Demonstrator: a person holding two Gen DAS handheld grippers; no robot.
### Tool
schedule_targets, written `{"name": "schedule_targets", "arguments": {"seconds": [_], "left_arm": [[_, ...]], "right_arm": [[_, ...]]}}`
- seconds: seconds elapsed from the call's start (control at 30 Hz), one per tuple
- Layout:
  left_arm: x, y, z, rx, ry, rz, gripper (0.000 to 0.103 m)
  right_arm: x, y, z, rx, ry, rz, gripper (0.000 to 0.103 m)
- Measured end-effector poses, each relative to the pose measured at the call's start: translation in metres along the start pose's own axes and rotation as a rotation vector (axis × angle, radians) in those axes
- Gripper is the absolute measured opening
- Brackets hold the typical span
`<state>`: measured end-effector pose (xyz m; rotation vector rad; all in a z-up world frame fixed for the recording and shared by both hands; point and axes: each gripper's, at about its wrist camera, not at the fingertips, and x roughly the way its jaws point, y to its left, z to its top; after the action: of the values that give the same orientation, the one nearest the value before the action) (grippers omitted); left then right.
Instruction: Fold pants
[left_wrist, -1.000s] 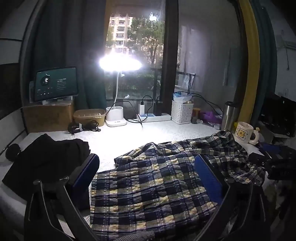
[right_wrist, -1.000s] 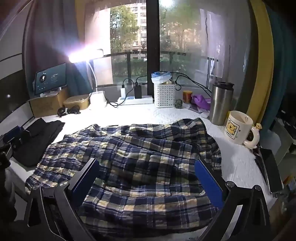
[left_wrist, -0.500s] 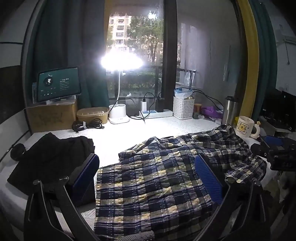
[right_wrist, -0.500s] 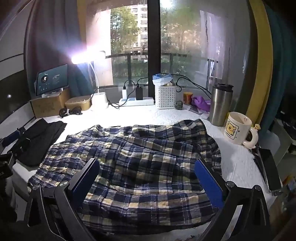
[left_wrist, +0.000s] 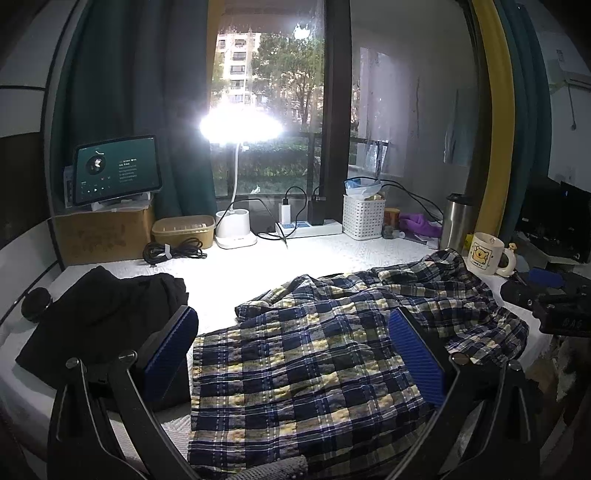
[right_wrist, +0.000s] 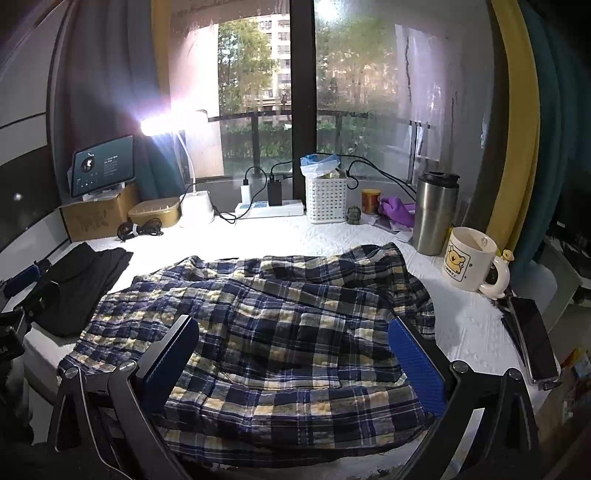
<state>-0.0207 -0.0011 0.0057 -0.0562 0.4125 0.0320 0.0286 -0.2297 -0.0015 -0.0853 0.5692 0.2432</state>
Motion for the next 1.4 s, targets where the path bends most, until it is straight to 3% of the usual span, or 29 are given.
{"name": "schedule_targets", "arguments": {"seconds": [0.87, 1.4], "left_arm": [[-0.0009, 0.0037, -0.0025, -0.018, -0.001, 0.079, 0.102], [-0.0030, 0.0051, -0.0049, -0.023, -0.005, 0.087, 0.102]], "right_arm": [[-0.0062, -0.0036, -0.0002, 0.004, -0.012, 0.002, 0.103], [-0.0069, -0.0033, -0.0007, 0.004, -0.015, 0.003, 0.103]]}}
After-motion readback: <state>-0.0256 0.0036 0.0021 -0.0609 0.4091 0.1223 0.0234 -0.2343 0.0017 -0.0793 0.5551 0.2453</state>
